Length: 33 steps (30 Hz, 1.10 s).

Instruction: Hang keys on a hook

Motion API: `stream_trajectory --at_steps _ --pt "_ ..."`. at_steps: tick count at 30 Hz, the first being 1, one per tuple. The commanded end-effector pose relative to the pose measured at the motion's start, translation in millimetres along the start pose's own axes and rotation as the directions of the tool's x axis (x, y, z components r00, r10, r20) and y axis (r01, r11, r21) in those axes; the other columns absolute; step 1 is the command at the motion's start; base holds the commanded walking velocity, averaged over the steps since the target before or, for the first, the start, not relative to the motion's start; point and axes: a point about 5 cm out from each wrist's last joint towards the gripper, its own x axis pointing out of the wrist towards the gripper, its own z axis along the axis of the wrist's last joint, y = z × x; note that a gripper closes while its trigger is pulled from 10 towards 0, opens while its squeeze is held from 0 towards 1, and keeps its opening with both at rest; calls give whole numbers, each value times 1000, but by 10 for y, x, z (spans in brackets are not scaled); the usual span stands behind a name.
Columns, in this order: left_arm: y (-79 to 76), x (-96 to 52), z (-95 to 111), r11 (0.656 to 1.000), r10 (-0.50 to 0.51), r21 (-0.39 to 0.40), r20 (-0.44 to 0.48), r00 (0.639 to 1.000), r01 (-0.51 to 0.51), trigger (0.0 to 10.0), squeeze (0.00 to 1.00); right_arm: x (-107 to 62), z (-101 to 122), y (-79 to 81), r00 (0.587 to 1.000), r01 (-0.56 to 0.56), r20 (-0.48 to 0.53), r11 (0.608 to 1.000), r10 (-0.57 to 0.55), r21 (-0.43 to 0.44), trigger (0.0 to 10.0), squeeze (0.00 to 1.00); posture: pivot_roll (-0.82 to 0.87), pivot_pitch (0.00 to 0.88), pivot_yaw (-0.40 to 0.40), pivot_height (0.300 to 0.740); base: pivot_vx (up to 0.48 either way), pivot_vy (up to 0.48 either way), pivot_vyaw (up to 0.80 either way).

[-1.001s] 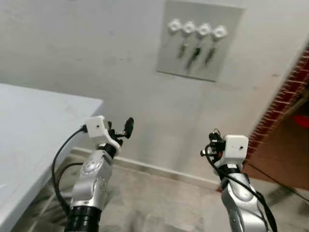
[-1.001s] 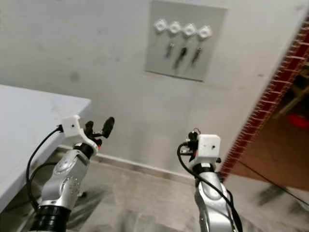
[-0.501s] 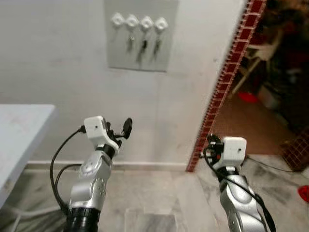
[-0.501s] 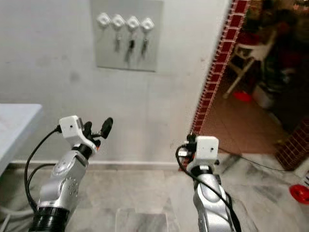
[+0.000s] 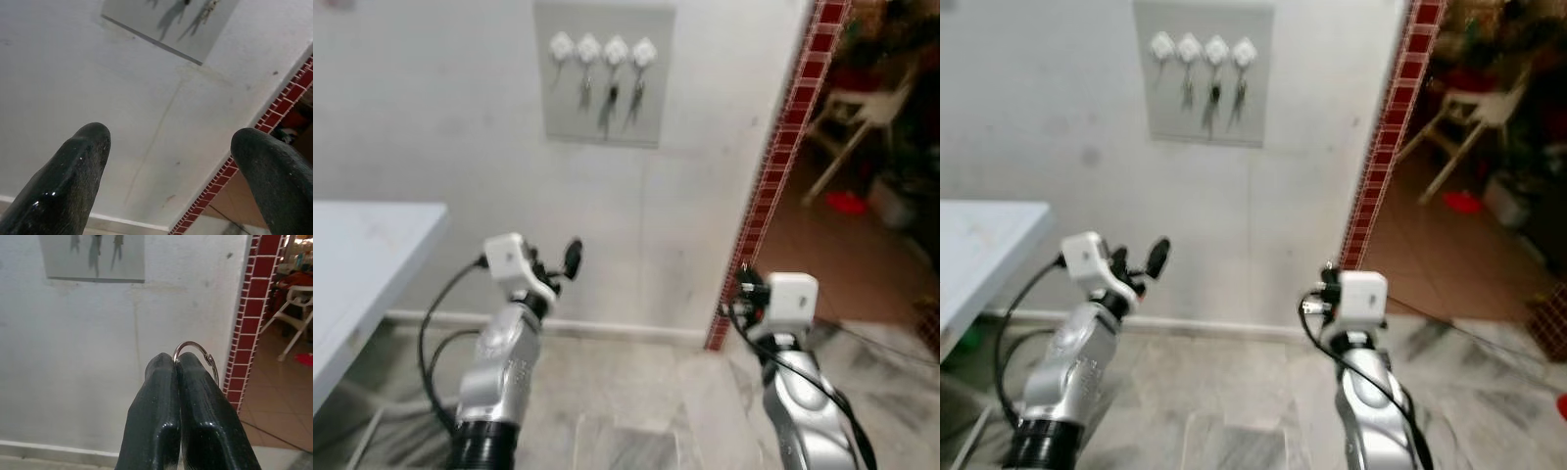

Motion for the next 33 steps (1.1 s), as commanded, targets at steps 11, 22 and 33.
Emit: stream_trajectory --at_steps 11,22,33 --pt "-18 14 45 1000 -14 2 18 1000 14 10000 0 11 39 29 1000 -20 15 1000 20 -4 10000 0 24 0 -41 740 0 0 0" --pt "-10 16 73 1000 -13 6 34 999 12 10000 0 17 42 39 1000 -27 15 1000 27 -5 10000 0 28 0 -44 740 253 0 0" --pt "-9 23 82 1000 -9 4 36 999 9 10000 0 20 41 52 999 -34 15 999 34 -3 10000 0 31 0 -46 740 434 0 0"
